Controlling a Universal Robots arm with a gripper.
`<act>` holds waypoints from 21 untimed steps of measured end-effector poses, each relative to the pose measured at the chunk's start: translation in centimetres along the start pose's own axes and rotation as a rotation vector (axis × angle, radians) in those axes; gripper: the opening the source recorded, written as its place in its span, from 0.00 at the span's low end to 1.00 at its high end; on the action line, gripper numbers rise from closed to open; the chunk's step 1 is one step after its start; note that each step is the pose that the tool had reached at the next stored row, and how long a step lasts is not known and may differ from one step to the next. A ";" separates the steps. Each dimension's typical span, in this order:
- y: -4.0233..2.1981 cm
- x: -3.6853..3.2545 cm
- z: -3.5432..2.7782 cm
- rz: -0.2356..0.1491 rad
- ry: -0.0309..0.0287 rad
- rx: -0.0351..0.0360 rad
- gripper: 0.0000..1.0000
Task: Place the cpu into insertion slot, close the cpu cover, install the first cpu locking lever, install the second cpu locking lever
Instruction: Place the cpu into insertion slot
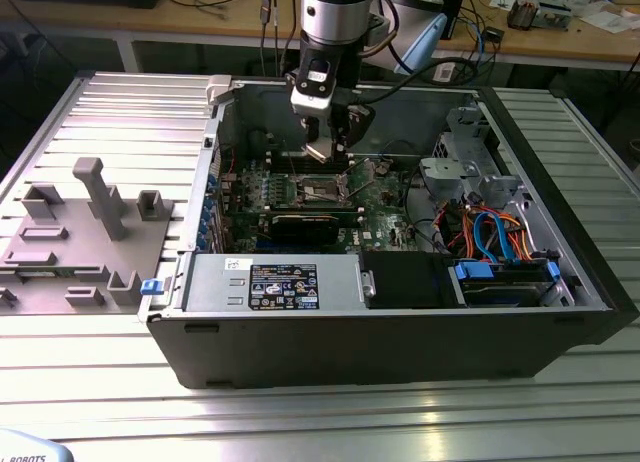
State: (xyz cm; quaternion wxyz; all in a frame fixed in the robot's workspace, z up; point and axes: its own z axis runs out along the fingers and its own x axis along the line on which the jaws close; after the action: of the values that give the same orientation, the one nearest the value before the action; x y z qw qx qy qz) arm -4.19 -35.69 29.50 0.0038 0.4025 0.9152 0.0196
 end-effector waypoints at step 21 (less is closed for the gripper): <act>0.00 0.00 0.00 0.045 -0.0018 -0.0004 0.55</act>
State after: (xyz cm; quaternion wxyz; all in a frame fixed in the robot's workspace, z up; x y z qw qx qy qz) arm -4.19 -35.69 29.50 0.0042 0.4233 0.9058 0.0195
